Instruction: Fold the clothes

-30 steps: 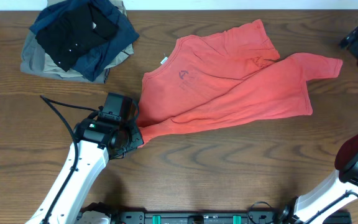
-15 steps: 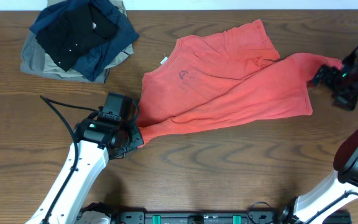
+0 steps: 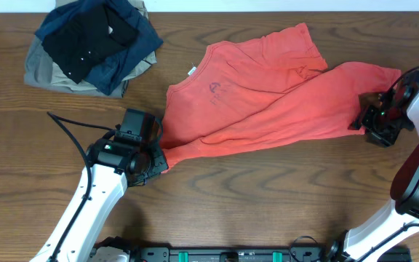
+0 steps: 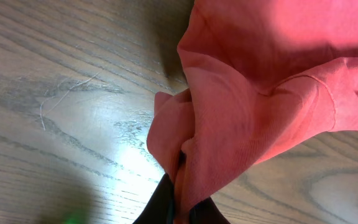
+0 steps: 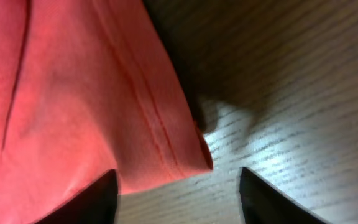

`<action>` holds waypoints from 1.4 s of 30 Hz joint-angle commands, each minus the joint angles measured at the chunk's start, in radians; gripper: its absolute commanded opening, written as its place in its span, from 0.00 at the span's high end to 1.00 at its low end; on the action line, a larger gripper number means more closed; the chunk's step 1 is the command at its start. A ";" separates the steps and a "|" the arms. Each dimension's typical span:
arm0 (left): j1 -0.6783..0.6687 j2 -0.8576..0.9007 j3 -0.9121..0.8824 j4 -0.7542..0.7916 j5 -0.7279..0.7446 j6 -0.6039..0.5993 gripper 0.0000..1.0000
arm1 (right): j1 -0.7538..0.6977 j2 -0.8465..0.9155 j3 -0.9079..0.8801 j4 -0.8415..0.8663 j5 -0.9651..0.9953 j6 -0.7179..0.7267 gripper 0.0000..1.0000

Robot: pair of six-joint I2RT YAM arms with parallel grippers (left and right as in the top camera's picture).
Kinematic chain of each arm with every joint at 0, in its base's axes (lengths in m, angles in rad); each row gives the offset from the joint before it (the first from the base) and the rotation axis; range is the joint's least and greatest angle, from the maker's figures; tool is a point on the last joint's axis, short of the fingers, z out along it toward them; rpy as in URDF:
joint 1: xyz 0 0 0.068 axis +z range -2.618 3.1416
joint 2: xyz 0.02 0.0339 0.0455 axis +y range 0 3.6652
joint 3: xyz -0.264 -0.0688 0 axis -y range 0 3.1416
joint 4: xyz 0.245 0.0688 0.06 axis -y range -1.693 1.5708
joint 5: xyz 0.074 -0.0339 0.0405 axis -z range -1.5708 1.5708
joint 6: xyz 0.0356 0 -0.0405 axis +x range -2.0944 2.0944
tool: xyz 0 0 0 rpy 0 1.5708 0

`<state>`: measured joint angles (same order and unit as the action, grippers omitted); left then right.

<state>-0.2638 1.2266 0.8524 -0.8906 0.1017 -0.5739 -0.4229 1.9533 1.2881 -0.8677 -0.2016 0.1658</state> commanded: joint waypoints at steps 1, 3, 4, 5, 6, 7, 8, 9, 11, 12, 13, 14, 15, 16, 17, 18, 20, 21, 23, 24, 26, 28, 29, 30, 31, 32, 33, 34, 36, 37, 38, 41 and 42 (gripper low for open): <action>-0.002 -0.004 0.000 -0.004 -0.004 -0.007 0.94 | 0.005 -0.009 -0.027 0.018 -0.001 -0.006 0.60; -0.002 -0.004 0.000 -0.005 -0.004 -0.007 0.94 | 0.005 -0.009 -0.035 0.027 -0.002 -0.006 0.75; -0.002 -0.004 0.000 -0.005 -0.004 -0.007 0.94 | 0.005 -0.009 -0.035 0.029 -0.001 -0.006 0.82; -0.002 -0.004 0.000 -0.005 -0.004 -0.006 0.94 | 0.005 -0.009 -0.035 0.032 -0.001 -0.006 0.89; -0.002 -0.004 0.000 -0.005 -0.004 -0.006 0.94 | 0.005 -0.009 -0.035 0.036 -0.001 -0.006 0.99; -0.002 -0.004 0.000 -0.004 -0.004 -0.006 0.94 | 0.005 -0.009 -0.035 0.040 -0.001 -0.006 0.99; -0.002 -0.004 0.000 -0.004 -0.004 -0.006 0.94 | 0.005 -0.009 -0.035 0.045 -0.001 -0.003 0.99; -0.002 -0.004 0.000 -0.004 -0.004 -0.006 0.94 | 0.005 -0.010 -0.035 0.048 -0.001 -0.002 0.99; -0.002 -0.005 0.001 -0.004 -0.004 -0.003 0.94 | 0.004 -0.012 -0.031 0.047 0.000 0.008 0.99; -0.002 -0.005 0.001 -0.005 -0.004 -0.003 0.94 | 0.003 -0.016 -0.029 0.046 0.000 0.015 0.99; -0.002 -0.006 0.001 -0.005 -0.004 -0.003 0.94 | 0.001 -0.021 -0.027 0.045 0.000 0.024 0.99; -0.002 -0.006 0.001 -0.005 -0.004 -0.003 0.95 | -0.001 -0.026 -0.026 0.045 -0.001 0.025 0.99; -0.002 -0.006 0.001 -0.003 -0.004 -0.003 0.94 | -0.003 -0.034 -0.026 0.046 0.001 0.028 0.99; -0.002 -0.006 0.001 -0.001 -0.004 -0.003 0.94 | -0.005 -0.040 -0.026 0.048 0.004 0.028 0.99; -0.002 -0.006 0.001 0.002 -0.004 -0.003 0.94 | -0.006 -0.044 -0.026 0.049 0.004 0.028 0.99; -0.002 -0.006 0.001 0.003 -0.004 -0.003 0.94 | -0.008 -0.045 -0.026 0.053 0.004 0.027 0.99; -0.002 -0.005 0.001 0.004 -0.004 -0.003 0.94 | -0.014 -0.046 -0.026 0.048 0.004 0.027 0.99; -0.002 -0.006 0.001 0.003 -0.004 -0.003 0.94 | -0.016 -0.046 -0.026 0.045 0.004 0.027 0.99; -0.002 -0.005 0.001 0.003 -0.004 -0.003 0.94 | -0.019 -0.050 -0.026 0.037 0.004 0.027 0.99; -0.002 -0.005 0.001 0.002 -0.004 -0.003 0.94 | -0.019 -0.060 -0.026 0.031 0.005 0.027 0.99; -0.002 -0.005 0.001 0.003 -0.004 -0.003 0.94 | -0.019 -0.083 -0.026 0.020 0.013 0.028 0.99; -0.002 -0.005 0.001 0.003 -0.004 -0.003 0.94 | -0.019 -0.126 -0.026 0.003 0.015 0.029 0.99; -0.002 -0.005 0.001 0.003 -0.004 -0.003 0.94 | -0.019 -0.158 -0.026 -0.010 0.018 0.033 0.99; -0.002 -0.005 0.001 0.003 -0.004 -0.003 0.94 | -0.021 -0.185 -0.026 -0.023 0.027 0.044 0.99; -0.002 -0.006 0.001 0.003 -0.004 -0.003 0.94 | -0.023 -0.215 -0.025 -0.040 0.040 0.058 0.99; -0.002 -0.005 0.001 0.003 -0.004 -0.003 0.94 | -0.027 -0.251 -0.024 -0.062 0.055 0.066 0.99; -0.002 -0.005 0.001 0.003 -0.004 -0.003 0.94 | -0.031 -0.286 -0.023 -0.085 0.066 0.066 0.99; -0.002 -0.005 0.001 0.003 -0.004 -0.003 0.94 | -0.034 -0.322 -0.020 -0.108 0.080 0.066 0.99; -0.002 -0.005 0.001 0.003 -0.004 -0.003 0.94 | -0.035 -0.387 -0.011 -0.156 0.106 0.077 0.99; -0.002 -0.005 0.001 0.003 -0.004 -0.003 0.94 | -0.035 -0.414 -0.005 -0.172 0.111 0.083 0.99; -0.002 -0.005 0.001 0.003 -0.004 -0.003 0.94 | -0.035 -0.435 0.002 -0.181 0.111 0.085 0.99; -0.002 -0.005 0.001 0.003 -0.004 -0.003 0.94 | -0.034 -0.475 0.021 -0.163 0.112 0.113 0.99; -0.002 -0.005 0.001 0.003 -0.004 -0.003 0.94 | -0.034 -0.476 0.021 -0.143 0.112 0.125 0.99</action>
<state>-0.2642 1.2266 0.8524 -0.8856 0.1020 -0.5762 -0.4496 1.4921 1.2800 -1.0351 -0.1184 0.2405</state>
